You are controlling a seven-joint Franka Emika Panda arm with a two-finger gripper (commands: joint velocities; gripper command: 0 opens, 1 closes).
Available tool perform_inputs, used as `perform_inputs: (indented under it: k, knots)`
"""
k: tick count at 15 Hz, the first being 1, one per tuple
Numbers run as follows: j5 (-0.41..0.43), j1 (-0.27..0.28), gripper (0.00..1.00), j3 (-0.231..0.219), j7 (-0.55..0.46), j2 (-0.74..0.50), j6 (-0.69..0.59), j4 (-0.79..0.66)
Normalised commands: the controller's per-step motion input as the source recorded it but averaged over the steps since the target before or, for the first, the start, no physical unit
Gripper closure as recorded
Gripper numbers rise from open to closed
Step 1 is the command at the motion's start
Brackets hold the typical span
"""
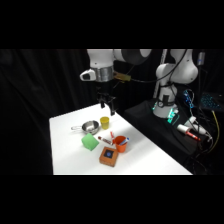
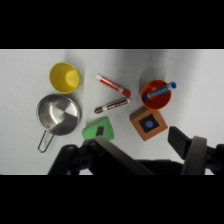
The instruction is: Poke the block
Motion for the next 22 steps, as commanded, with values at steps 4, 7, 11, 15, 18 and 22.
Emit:
perform_inputs:
  k: [4,7,11,15,18,22]
  knots:
    - [0.008,-0.018,0.00,0.023,-0.01,0.01,0.00,0.01]
    - [0.006,-0.005,0.00,0.035,0.01,0.04,0.09,0.05]
    - [0.020,0.023,0.00,0.057,0.02,0.10,0.19,0.10]
    - [0.016,0.049,0.25,0.061,0.03,0.16,0.17,0.16]
    - [-0.021,0.046,0.43,0.039,0.05,0.18,0.19,0.18]
    - [-0.026,0.030,0.76,0.025,0.03,0.18,0.15,0.20]
